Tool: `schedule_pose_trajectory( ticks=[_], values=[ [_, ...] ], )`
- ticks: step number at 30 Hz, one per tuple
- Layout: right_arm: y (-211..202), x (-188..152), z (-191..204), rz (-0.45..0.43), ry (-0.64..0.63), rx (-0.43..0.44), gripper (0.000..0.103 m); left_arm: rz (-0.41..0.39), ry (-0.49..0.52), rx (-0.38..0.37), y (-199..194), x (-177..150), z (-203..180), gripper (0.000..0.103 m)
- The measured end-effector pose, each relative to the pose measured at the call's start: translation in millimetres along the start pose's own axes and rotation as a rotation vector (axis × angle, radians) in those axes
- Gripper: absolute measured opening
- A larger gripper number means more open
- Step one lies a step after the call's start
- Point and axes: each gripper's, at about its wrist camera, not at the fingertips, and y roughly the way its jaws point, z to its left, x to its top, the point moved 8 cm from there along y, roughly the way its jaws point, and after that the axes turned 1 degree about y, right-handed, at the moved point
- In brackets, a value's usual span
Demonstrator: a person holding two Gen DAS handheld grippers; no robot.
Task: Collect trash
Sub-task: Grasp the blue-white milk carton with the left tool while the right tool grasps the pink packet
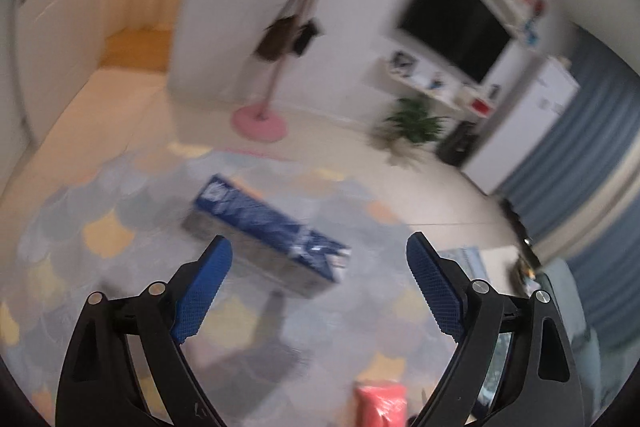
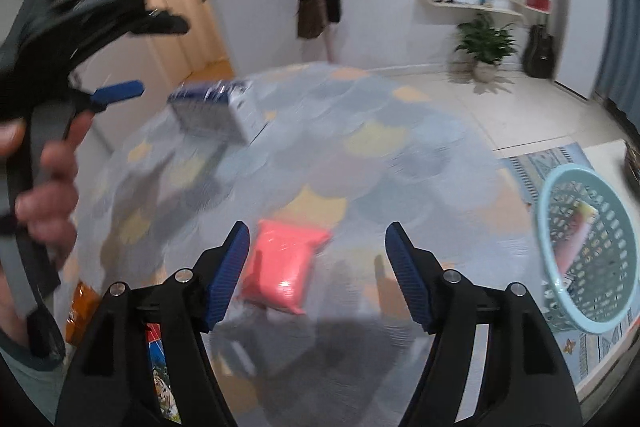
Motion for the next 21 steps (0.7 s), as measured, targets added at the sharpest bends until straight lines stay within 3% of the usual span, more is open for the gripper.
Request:
schedule_pose_trajectory(
  ticks=[8, 16, 17, 19, 21],
  values=[
    [26.3, -10.4, 13.1, 0.085, -0.012, 0.037, 0.067, 0.073, -0.143, 0.117, 51.1, 8.8, 18.3, 0.087],
    [29.7, -17.8, 20.0, 0.093, -0.055, 0.011, 0.066, 0.109, -0.130, 0.213, 78.5, 9.8, 26.4, 0.082],
    [28.9, -18.1, 21.3, 0.090, -0.064, 0.008, 0.063, 0.115, -0.126, 0.214, 80.4, 9.0, 28.8, 0.080],
    [28.4, -17.5, 22.2, 0.086, -0.076, 0.003, 0.045, 0.103, -0.105, 0.218, 75.0, 6.3, 32.7, 0.080],
    [26.7, -17.9, 22.0, 0.083, -0.075, 0.011, 0.038, 0.089, -0.063, 0.225, 67.9, 4.2, 32.0, 0.075]
  ],
)
